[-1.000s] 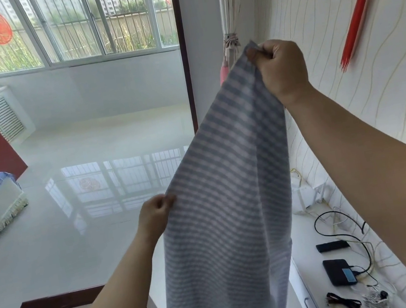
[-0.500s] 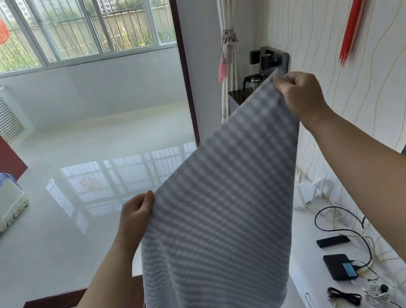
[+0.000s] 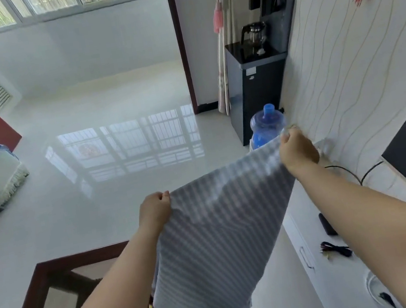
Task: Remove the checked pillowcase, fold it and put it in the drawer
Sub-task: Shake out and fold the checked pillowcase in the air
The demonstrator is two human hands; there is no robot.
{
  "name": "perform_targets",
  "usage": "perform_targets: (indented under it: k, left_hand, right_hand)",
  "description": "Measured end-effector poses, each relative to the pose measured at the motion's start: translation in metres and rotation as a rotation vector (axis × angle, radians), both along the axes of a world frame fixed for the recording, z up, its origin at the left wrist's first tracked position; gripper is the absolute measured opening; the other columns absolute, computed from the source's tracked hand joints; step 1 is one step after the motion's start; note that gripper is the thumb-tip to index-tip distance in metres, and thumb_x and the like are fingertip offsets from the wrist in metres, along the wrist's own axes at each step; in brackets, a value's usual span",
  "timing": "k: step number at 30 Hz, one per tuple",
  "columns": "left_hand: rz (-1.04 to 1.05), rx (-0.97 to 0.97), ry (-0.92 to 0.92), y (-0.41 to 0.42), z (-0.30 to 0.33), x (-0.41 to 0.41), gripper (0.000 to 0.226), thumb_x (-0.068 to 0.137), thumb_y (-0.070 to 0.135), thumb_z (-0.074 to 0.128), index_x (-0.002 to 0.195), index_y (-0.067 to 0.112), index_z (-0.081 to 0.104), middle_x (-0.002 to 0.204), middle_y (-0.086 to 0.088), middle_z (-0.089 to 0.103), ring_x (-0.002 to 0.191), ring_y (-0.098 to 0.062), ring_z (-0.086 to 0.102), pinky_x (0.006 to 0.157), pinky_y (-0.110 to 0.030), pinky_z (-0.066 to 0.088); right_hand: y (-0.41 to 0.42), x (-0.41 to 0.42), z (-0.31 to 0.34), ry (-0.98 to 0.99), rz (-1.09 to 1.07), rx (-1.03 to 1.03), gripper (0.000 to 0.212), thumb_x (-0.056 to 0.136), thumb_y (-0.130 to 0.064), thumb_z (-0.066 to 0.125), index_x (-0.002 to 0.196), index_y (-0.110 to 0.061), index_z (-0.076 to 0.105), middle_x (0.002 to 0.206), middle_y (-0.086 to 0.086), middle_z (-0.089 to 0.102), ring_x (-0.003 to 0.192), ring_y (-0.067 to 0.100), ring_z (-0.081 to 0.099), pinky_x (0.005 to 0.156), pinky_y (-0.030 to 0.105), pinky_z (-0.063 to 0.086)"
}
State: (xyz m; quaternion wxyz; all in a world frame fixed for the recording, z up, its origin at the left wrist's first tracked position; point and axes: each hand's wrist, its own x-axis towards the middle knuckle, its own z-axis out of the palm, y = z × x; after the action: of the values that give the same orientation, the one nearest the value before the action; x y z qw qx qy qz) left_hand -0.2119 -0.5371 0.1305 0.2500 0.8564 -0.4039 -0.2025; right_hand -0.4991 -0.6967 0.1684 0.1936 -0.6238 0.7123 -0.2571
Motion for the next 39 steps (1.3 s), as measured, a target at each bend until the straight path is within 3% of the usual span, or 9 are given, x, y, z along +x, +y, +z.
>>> perform_targets:
  k: [3, 6, 8, 11, 14, 19, 26, 32, 39]
  left_hand:
    - [0.002, -0.007, 0.008, -0.007, 0.002, -0.022, 0.045, 0.100, 0.025, 0.041, 0.056, 0.014, 0.041, 0.058, -0.002, 0.045, 0.062, -0.023, 0.045, 0.057, -0.031, 0.028]
    - [-0.064, -0.024, 0.042, -0.013, 0.004, -0.051, 0.044, 0.099, 0.028, 0.042, 0.058, 0.014, 0.041, 0.057, -0.001, 0.046, 0.059, -0.019, 0.045, 0.053, -0.030, 0.029]
    - [-0.125, -0.030, 0.070, -0.017, 0.006, -0.068, 0.042, 0.098, 0.029, 0.045, 0.057, 0.016, 0.043, 0.056, 0.001, 0.048, 0.059, -0.019, 0.047, 0.054, -0.030, 0.032]
    - [-0.254, -0.021, 0.143, -0.017, 0.006, -0.079, 0.039, 0.096, 0.027, 0.048, 0.058, 0.018, 0.047, 0.057, 0.002, 0.051, 0.061, -0.017, 0.047, 0.061, -0.029, 0.034]
    - [-0.321, -0.070, 0.286, -0.008, 0.011, -0.080, 0.034, 0.096, 0.023, 0.051, 0.063, 0.019, 0.053, 0.055, 0.005, 0.048, 0.054, -0.008, 0.043, 0.057, -0.026, 0.034]
    - [-0.391, -0.118, 0.321, 0.005, 0.018, -0.082, 0.046, 0.095, 0.022, 0.053, 0.053, 0.021, 0.036, 0.051, 0.008, 0.029, 0.046, -0.004, 0.028, 0.050, -0.022, 0.024]
    - [-0.294, -0.346, 0.485, 0.020, 0.016, -0.070, 0.016, 0.093, 0.028, 0.060, 0.085, 0.019, 0.049, 0.063, 0.007, 0.044, 0.053, -0.005, 0.038, 0.052, -0.017, 0.033]
    - [-0.307, -0.374, 0.382, 0.038, 0.008, -0.055, 0.040, 0.073, 0.057, 0.056, 0.071, 0.020, 0.043, 0.064, 0.010, 0.037, 0.056, -0.002, 0.033, 0.054, -0.016, 0.031]
    - [-0.313, -0.380, 0.457, 0.051, 0.015, -0.047, 0.043, 0.069, 0.061, 0.055, 0.072, 0.019, 0.050, 0.062, 0.013, 0.044, 0.057, 0.001, 0.039, 0.055, -0.013, 0.033]
  right_hand:
    - [0.028, 0.021, -0.001, 0.041, 0.087, -0.251, 0.033, 0.102, -0.028, 0.032, 0.100, -0.002, 0.053, 0.084, 0.022, 0.064, 0.075, 0.040, 0.062, 0.060, 0.032, 0.034]
    - [0.074, 0.052, -0.005, 0.054, 0.389, -0.477, 0.022, 0.097, -0.024, 0.047, 0.095, -0.005, 0.058, 0.060, 0.013, 0.064, 0.050, 0.036, 0.060, 0.046, 0.029, 0.035]
    - [0.099, 0.068, -0.011, 0.082, 0.668, -0.286, 0.027, 0.098, -0.024, 0.044, 0.122, -0.012, 0.051, 0.073, 0.012, 0.069, 0.061, 0.036, 0.064, 0.054, 0.034, 0.041]
    - [0.111, 0.074, -0.022, -0.032, 0.906, 0.264, 0.056, 0.098, -0.024, 0.040, 0.148, -0.026, 0.016, 0.112, 0.013, 0.066, 0.096, 0.032, 0.063, 0.083, 0.039, 0.047]
    - [0.104, 0.068, -0.022, -0.279, 0.962, 0.461, 0.059, 0.096, -0.023, 0.050, 0.149, -0.024, 0.024, 0.140, 0.001, 0.049, 0.126, 0.014, 0.048, 0.108, 0.027, 0.035]
    - [0.093, 0.055, -0.019, -0.126, 1.010, 0.492, 0.021, 0.093, -0.034, 0.054, 0.103, -0.020, 0.065, 0.100, -0.001, 0.068, 0.095, 0.013, 0.062, 0.087, 0.031, 0.048]
    - [0.098, 0.055, 0.014, -0.072, 1.027, 0.295, 0.028, 0.093, -0.034, 0.055, 0.069, -0.020, 0.052, 0.067, -0.005, 0.052, 0.063, 0.008, 0.046, 0.060, 0.022, 0.035]
    - [0.104, 0.061, 0.044, 0.050, 1.064, 0.144, 0.029, 0.092, -0.040, 0.054, 0.066, -0.033, 0.045, 0.068, -0.014, 0.051, 0.069, 0.006, 0.049, 0.066, 0.027, 0.037]
    - [0.110, 0.069, 0.056, 0.058, 1.062, 0.109, 0.026, 0.092, -0.038, 0.054, 0.067, -0.035, 0.048, 0.072, -0.014, 0.055, 0.075, 0.010, 0.053, 0.072, 0.030, 0.042]
